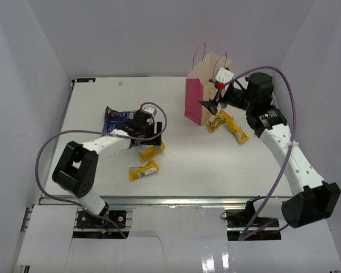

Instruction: Place the snacks into the paper bag

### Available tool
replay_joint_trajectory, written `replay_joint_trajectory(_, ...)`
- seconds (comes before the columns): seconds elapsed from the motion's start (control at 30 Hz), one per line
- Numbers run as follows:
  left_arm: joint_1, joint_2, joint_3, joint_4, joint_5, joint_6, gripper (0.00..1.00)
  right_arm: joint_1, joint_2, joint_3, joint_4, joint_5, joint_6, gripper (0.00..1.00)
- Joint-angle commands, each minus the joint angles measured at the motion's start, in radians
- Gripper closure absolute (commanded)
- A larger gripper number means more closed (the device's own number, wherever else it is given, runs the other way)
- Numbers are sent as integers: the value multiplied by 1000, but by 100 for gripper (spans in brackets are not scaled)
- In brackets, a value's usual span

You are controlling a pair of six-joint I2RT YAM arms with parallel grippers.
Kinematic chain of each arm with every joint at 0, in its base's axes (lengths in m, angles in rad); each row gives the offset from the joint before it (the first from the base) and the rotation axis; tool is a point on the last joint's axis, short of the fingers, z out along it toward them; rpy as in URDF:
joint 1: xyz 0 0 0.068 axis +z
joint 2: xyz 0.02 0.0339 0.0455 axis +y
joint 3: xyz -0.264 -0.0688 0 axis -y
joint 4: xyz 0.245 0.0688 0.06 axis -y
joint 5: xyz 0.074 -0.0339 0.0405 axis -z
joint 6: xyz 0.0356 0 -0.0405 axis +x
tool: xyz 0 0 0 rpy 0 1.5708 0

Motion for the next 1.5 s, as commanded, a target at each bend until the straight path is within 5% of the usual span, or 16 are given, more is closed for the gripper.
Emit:
replay_joint_trajectory(0.0,-68,107,118,-69,-150,134,13,-36,-74,-173,-178,-110,-106,9)
replay_joint_trajectory(0.33,-118,194,161,-160,-160,184,37,-240,-190,-320,-198,-142,-63,8)
replay_joint_trajectory(0.5,-121,204,178,-169,-143,170,74,-258,-201,-334,-196,-150,-54,8)
replay_joint_trajectory(0.7,-121,158,224,-173,-138,154,99,-273,-205,-338,-195,-149,-49,9)
replay_joint_trajectory(1.03,-118,87,680,-85,-13,108,100,-309,-224,-349,-195,-118,-36,9)
replay_joint_trajectory(1.27,-116,303,1026,184,158,33,100,-309,-253,-386,-192,-101,-2,9)
replay_joint_trajectory(1.47,-116,564,1287,342,159,-77,100,-309,-282,-415,-193,-95,27,10)
